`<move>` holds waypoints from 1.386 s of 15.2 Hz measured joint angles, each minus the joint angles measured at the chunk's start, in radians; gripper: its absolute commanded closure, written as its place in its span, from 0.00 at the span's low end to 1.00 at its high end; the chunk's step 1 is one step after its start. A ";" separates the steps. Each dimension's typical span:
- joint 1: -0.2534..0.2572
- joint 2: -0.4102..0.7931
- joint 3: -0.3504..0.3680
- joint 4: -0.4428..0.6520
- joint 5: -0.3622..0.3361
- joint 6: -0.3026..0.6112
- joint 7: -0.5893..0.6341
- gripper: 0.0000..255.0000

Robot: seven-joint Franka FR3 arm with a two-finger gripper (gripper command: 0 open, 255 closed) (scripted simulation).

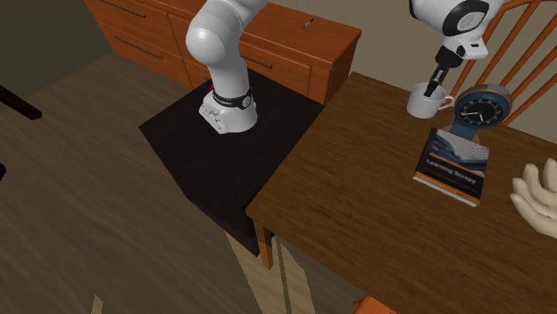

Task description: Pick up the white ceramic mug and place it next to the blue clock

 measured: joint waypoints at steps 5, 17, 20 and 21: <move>0.001 0.006 -0.002 -0.002 -0.003 0.007 0.002 1.00; -0.002 -0.029 0.010 0.010 0.012 -0.038 -0.006 0.00; -0.006 -0.058 0.019 0.018 0.024 -0.073 -0.013 0.00; -0.007 -0.062 0.020 0.016 0.025 -0.075 -0.014 0.00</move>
